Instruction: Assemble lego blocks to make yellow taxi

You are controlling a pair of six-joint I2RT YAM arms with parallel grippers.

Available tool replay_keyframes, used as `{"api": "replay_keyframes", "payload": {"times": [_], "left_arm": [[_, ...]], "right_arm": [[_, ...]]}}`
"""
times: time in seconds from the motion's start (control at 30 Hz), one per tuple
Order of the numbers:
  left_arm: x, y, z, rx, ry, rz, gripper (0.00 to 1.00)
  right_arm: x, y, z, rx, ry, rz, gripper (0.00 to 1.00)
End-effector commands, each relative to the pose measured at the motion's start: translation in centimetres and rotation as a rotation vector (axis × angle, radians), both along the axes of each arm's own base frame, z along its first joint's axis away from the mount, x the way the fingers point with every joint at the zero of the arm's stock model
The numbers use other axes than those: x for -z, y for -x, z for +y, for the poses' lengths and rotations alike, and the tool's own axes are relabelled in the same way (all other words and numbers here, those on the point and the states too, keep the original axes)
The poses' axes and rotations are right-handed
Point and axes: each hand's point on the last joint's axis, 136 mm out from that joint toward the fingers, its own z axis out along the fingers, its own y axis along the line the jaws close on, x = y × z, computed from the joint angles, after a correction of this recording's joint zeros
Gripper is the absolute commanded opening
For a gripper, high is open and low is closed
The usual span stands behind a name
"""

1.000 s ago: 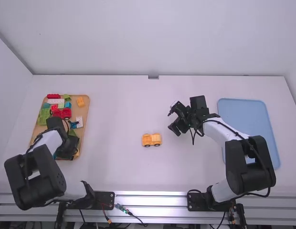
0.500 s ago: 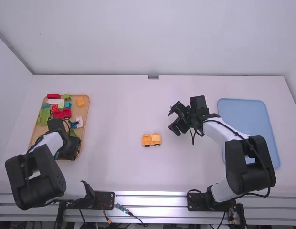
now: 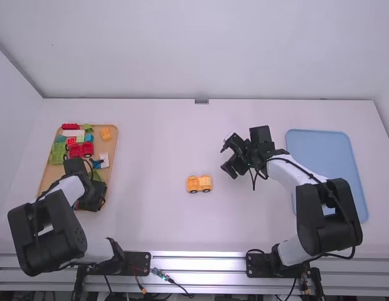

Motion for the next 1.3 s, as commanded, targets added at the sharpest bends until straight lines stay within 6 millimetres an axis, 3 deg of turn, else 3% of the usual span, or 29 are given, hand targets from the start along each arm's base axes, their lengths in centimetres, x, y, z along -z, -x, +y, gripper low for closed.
{"api": "replay_keyframes", "payload": {"times": [0.0,0.43,0.63,0.8,0.87,1.03,1.1,1.17,1.23,1.27], "left_arm": [[0.4,0.3,-0.5,0.007,0.021,0.009,0.35],[-0.5,-0.7,0.0,0.003,0.025,-0.016,0.02],[-3.0,-2.5,0.7,0.06,0.017,-0.032,0.02],[-5.8,-6.1,0.1,0.263,0.034,-0.159,0.01],[-7.1,-7.8,-1.3,0.403,0.042,-0.273,0.01],[-8.8,-8.7,-3.2,0.498,-0.008,-0.393,0.01],[-10.4,-9.1,-4.6,0.578,-0.045,-0.484,0.01],[-12.8,-9.9,-7.5,0.755,-0.07,-0.637,0.01],[-15.6,-10.3,-11.7,0.964,-0.085,-0.816,0.01],[-16.0,-10.3,-12.6,0.995,-0.086,-0.847,0.01]], "right_arm": [[0.0,0.4,0.2,-0.006,-0.008,0.007,0.99],[-0.2,0.1,0.3,0.027,-0.027,0.012,0.99],[-1.0,-0.7,0.6,0.121,-0.091,0.044,0.99],[-3.9,-0.8,3.3,0.13,-0.302,0.125,0.99],[-6.2,-0.3,5.3,0.029,-0.425,0.138,0.99],[-8.6,0.0,6.8,-0.035,-0.55,0.153,0.99],[-9.2,-0.4,7.0,-0.003,-0.585,0.168,0.99],[-9.6,-0.6,7.1,0.013,-0.608,0.179,0.99],[-10.7,0.2,7.9,-0.056,-0.671,0.196,0.99],[-11.2,0.6,8.1,-0.087,-0.693,0.201,0.99]]}}
